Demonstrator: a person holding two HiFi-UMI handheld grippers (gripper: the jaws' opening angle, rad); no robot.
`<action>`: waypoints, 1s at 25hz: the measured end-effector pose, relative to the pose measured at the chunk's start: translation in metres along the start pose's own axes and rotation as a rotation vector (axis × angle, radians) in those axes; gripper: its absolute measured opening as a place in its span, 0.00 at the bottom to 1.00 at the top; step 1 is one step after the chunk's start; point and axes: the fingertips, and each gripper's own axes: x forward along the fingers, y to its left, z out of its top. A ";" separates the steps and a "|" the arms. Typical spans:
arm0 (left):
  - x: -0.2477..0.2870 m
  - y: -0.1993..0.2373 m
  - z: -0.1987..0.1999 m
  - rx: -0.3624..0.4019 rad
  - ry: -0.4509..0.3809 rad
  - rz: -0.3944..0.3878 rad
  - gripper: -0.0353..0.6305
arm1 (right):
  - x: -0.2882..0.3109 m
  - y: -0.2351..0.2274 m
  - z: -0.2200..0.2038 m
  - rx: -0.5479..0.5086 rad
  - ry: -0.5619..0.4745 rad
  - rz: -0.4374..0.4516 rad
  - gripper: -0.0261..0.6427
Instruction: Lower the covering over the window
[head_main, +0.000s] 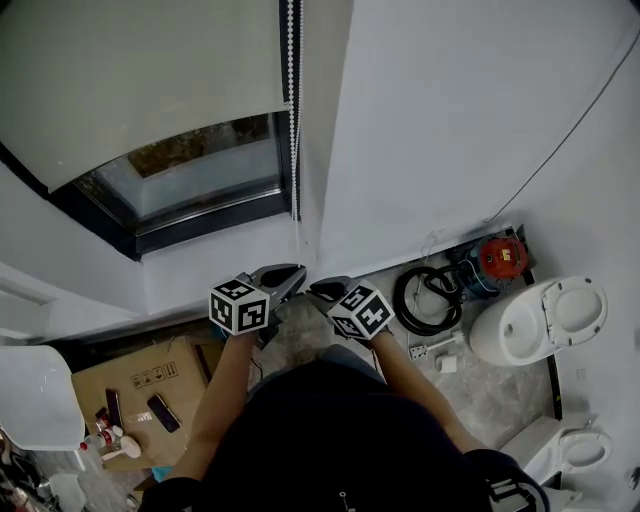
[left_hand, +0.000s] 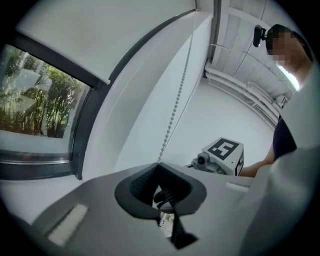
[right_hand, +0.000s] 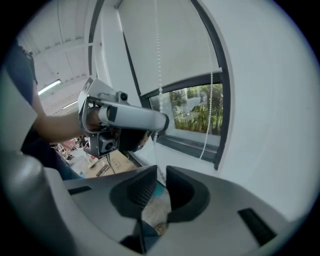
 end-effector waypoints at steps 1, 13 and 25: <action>-0.001 0.001 0.000 -0.007 -0.008 0.002 0.07 | -0.003 -0.003 0.003 -0.004 -0.010 -0.015 0.08; 0.003 -0.002 -0.001 -0.030 -0.031 -0.024 0.07 | -0.076 -0.006 0.127 -0.045 -0.369 -0.056 0.20; -0.001 -0.015 -0.007 -0.040 -0.038 -0.060 0.07 | -0.079 0.013 0.176 -0.117 -0.457 -0.047 0.07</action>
